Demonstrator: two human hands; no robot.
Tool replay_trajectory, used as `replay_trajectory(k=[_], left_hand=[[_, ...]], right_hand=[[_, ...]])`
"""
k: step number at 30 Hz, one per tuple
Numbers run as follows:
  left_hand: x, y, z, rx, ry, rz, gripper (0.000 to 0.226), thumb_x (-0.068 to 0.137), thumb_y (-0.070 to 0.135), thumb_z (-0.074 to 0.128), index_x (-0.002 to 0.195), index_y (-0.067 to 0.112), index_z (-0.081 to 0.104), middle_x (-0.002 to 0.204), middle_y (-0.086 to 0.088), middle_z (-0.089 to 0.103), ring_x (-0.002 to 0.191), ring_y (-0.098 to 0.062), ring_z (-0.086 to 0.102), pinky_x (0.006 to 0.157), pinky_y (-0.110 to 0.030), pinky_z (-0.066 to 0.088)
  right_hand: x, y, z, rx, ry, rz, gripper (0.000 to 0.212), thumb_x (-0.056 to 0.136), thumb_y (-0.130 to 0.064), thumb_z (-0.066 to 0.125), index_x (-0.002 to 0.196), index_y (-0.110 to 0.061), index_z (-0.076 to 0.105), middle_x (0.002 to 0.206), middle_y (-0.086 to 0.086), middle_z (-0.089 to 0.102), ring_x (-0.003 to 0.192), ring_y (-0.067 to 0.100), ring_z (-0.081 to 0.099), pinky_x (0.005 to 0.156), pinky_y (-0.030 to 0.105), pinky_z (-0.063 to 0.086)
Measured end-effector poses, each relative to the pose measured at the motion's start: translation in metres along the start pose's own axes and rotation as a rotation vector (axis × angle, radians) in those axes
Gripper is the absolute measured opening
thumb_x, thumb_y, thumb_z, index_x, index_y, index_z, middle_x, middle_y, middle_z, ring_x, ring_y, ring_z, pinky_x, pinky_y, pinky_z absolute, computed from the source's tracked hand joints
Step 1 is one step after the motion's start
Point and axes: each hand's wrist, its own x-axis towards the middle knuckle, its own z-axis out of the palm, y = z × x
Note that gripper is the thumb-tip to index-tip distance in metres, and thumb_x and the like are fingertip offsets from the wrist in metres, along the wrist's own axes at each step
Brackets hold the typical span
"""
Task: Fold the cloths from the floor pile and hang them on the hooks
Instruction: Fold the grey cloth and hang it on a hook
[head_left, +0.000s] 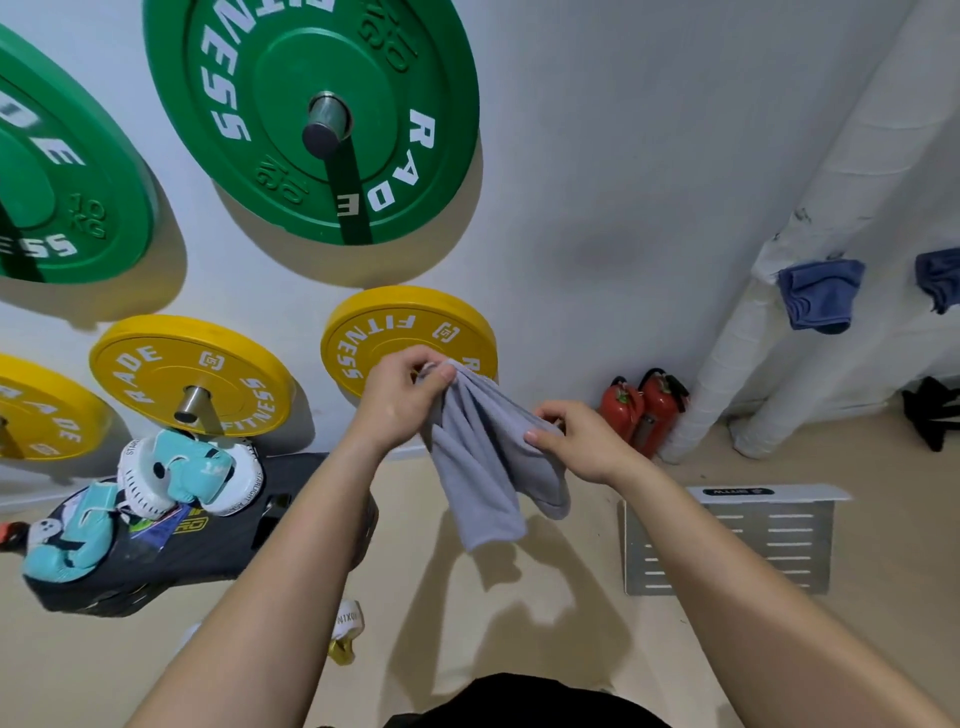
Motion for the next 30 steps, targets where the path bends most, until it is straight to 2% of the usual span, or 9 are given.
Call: replay_trajectory(k=[2, 9, 13, 16, 20, 22, 25, 27, 30], left_hand=[[0.006, 0.001, -0.012, 0.008, 0.038, -0.010, 0.008, 0.093, 0.020, 0.067, 0.089, 0.018, 0.073, 0.085, 0.009, 0.067, 0.079, 0.002, 0.058, 0.070, -0.018, 0.043], [0.011, -0.033, -0.042, 0.169, 0.256, -0.160, 0.008, 0.093, 0.024, 0.066, 0.085, 0.023, 0.069, 0.090, -0.005, 0.072, 0.090, -0.028, 0.065, 0.075, -0.031, 0.043], [0.002, -0.040, -0.026, 0.224, 0.165, -0.196, 0.011, 0.094, 0.024, 0.066, 0.094, 0.015, 0.072, 0.100, -0.009, 0.073, 0.099, -0.028, 0.064, 0.076, -0.029, 0.041], [-0.005, -0.033, -0.006, 0.190, 0.023, -0.114, 0.016, 0.091, 0.022, 0.069, 0.106, 0.018, 0.071, 0.108, 0.001, 0.071, 0.103, -0.021, 0.062, 0.080, -0.026, 0.041], [-0.017, -0.014, 0.025, -0.065, -0.286, 0.009, 0.038, 0.090, 0.017, 0.071, 0.127, 0.023, 0.065, 0.127, 0.009, 0.064, 0.120, -0.006, 0.057, 0.098, -0.024, 0.044], [-0.022, -0.007, 0.038, -0.205, -0.358, -0.016, 0.026, 0.092, 0.014, 0.069, 0.118, 0.019, 0.070, 0.113, 0.007, 0.070, 0.104, 0.001, 0.062, 0.090, -0.019, 0.048], [-0.024, -0.001, 0.051, -0.215, -0.311, -0.045, 0.006, 0.094, 0.015, 0.066, 0.094, 0.016, 0.072, 0.087, 0.005, 0.069, 0.077, 0.003, 0.059, 0.070, -0.013, 0.046], [-0.022, 0.000, 0.054, -0.189, -0.284, -0.061, 0.009, 0.095, 0.018, 0.064, 0.091, 0.015, 0.071, 0.083, 0.008, 0.067, 0.074, 0.003, 0.057, 0.068, -0.015, 0.045], [-0.016, -0.005, 0.049, -0.179, -0.288, -0.087, 0.014, 0.097, 0.022, 0.061, 0.087, 0.018, 0.069, 0.085, 0.008, 0.068, 0.079, -0.006, 0.060, 0.074, -0.028, 0.048]], right_hand=[[-0.005, 0.016, 0.002, 0.032, 0.009, 0.041, 0.022, 0.092, -0.021, 0.064, 0.071, -0.017, 0.057, 0.065, -0.008, 0.051, 0.062, 0.008, 0.043, 0.061, 0.030, 0.034], [-0.016, 0.035, -0.008, 0.098, 0.174, 0.094, 0.012, 0.086, -0.017, 0.072, 0.076, -0.021, 0.069, 0.073, -0.004, 0.067, 0.070, 0.005, 0.055, 0.070, 0.029, 0.041], [-0.011, 0.003, -0.013, 0.153, 0.124, 0.030, 0.010, 0.084, -0.017, 0.076, 0.077, -0.023, 0.073, 0.068, -0.003, 0.068, 0.060, 0.000, 0.051, 0.061, 0.021, 0.043], [-0.002, -0.020, -0.012, 0.163, 0.116, -0.018, 0.007, 0.085, -0.019, 0.074, 0.080, -0.024, 0.075, 0.068, -0.009, 0.067, 0.061, -0.001, 0.054, 0.059, 0.015, 0.044], [0.008, -0.034, -0.009, 0.091, 0.066, -0.067, 0.010, 0.089, -0.029, 0.068, 0.082, -0.031, 0.075, 0.078, -0.008, 0.074, 0.077, 0.008, 0.065, 0.072, 0.028, 0.050], [0.009, -0.037, -0.009, 0.080, 0.063, -0.068, 0.013, 0.089, -0.032, 0.067, 0.077, -0.035, 0.073, 0.076, -0.009, 0.073, 0.076, 0.007, 0.064, 0.073, 0.032, 0.050], [0.006, -0.036, -0.011, 0.105, 0.083, -0.031, 0.014, 0.087, -0.032, 0.071, 0.073, -0.028, 0.073, 0.069, -0.010, 0.069, 0.067, 0.002, 0.057, 0.064, 0.023, 0.045], [0.002, -0.032, -0.016, 0.120, 0.108, 0.011, 0.013, 0.084, -0.030, 0.075, 0.073, -0.023, 0.073, 0.066, -0.006, 0.065, 0.060, 0.002, 0.053, 0.057, 0.017, 0.042], [-0.005, -0.023, -0.027, 0.187, 0.108, 0.046, 0.004, 0.086, -0.011, 0.073, 0.085, -0.016, 0.073, 0.077, 0.003, 0.069, 0.061, 0.000, 0.056, 0.058, 0.011, 0.043]])
